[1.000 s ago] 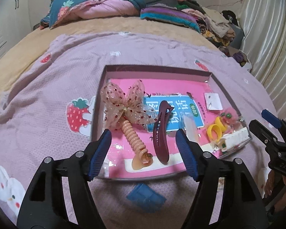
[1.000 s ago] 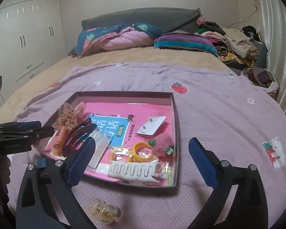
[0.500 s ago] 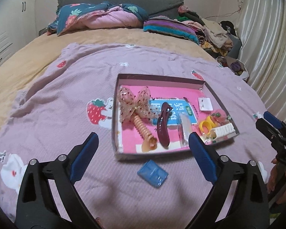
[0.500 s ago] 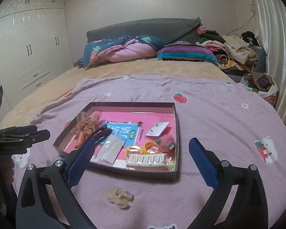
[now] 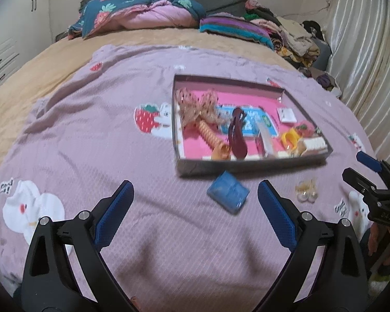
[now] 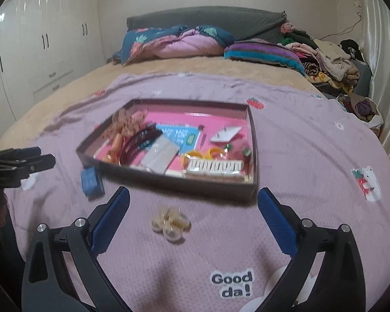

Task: Organize jewelry
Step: 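Move both tools toward the blue case and pearl flower clip, then grasp the blue plastic case with the left tool while the right tool grasps the pearl flower clip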

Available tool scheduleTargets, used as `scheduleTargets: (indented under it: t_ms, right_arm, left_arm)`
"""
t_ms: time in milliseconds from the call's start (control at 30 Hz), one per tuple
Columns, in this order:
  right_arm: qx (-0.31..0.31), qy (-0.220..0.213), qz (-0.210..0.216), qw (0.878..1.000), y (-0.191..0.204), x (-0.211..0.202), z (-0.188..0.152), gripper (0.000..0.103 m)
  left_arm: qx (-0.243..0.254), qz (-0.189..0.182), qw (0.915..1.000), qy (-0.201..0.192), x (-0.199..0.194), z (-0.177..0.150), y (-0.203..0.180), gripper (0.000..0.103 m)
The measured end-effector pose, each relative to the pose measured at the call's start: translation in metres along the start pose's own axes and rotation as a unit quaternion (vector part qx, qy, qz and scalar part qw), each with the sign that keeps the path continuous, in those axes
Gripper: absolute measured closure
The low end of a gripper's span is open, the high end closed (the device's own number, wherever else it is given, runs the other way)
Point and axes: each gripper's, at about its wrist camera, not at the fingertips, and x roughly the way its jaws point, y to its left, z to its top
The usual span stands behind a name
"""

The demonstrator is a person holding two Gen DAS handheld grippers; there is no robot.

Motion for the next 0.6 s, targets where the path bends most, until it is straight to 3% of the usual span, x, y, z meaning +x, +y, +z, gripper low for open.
scheduleTargets:
  t_ms: [400, 600]
  right_arm:
    - [-0.017, 0.063, 0.017, 0.998, 0.019, 0.045, -0.026, 0.006]
    - [-0.007, 0.085, 0.025, 0.996, 0.019, 0.069, -0.03, 0.019]
  left_arm:
    - [0.026, -0.001, 0.9991, 0.035, 0.026, -0.022, -0.004, 0.014]
    - [0.041, -0.005, 0.9983, 0.04, 0.044, -0.02, -0.011, 0.014]
